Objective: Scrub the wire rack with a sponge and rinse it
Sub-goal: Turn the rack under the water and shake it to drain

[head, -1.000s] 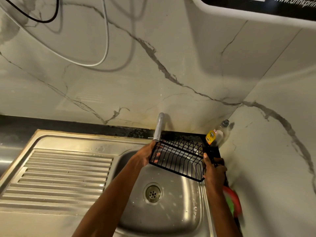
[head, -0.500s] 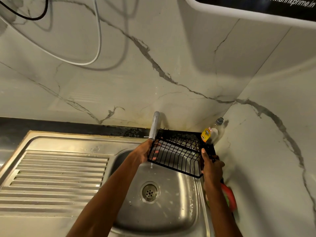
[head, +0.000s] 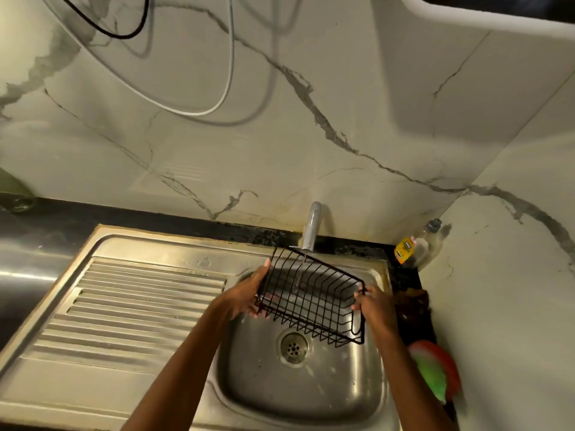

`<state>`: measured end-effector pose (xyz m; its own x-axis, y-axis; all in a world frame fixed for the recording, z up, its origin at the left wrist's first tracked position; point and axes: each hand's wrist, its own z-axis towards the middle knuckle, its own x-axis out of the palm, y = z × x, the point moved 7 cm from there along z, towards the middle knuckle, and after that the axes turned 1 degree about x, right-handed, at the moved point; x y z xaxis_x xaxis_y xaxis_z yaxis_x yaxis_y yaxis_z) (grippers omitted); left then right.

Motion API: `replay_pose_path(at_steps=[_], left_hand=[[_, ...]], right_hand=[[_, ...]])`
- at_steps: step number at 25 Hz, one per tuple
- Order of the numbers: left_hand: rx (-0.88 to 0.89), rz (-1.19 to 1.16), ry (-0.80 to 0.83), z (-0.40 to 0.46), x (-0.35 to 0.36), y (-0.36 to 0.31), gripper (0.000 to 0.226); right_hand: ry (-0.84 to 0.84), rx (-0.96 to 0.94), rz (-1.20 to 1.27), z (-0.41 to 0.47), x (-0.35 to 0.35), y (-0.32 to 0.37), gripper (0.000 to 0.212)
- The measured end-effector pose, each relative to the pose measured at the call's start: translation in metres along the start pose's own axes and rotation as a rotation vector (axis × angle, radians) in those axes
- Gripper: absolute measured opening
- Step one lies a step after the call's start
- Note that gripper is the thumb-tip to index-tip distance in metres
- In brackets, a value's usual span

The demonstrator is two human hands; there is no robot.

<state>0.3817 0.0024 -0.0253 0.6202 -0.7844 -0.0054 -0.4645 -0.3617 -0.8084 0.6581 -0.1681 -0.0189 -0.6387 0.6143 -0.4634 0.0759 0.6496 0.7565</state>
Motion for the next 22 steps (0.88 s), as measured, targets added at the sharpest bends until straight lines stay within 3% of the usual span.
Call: replay_pose_path(at_steps=[5,8,11,16,19,22], left_hand=[[0.049,-0.166,-0.067,-0.047,-0.017,0.004,0.066],[0.088,-0.289,-0.114,-0.059,-0.036,-0.003,0.088],[0.01,-0.309,-0.21,-0.065,-0.038,-0.016,0.072],[-0.072,0.133,-0.356,-0.046,-0.017,-0.027,0.091],[-0.045,0.273,-0.607,-0.038,-0.015,-0.037,0.09],[-0.032,0.363,-0.676,-0.037,-0.006,-0.047,0.097]], right_hand=[[0.226,0.15,0.261,-0.007,0.036,0.0,0.017],[0.351,0.392,0.356,-0.006,0.065,0.0,0.024],[0.339,0.541,0.345,0.007,0.078,-0.011,0.039],[0.275,0.591,0.449,0.009,0.102,-0.045,0.02],[0.316,0.719,0.538,-0.014,0.117,-0.05,0.037],[0.356,0.694,0.597,-0.016,0.134,-0.037,0.034]])
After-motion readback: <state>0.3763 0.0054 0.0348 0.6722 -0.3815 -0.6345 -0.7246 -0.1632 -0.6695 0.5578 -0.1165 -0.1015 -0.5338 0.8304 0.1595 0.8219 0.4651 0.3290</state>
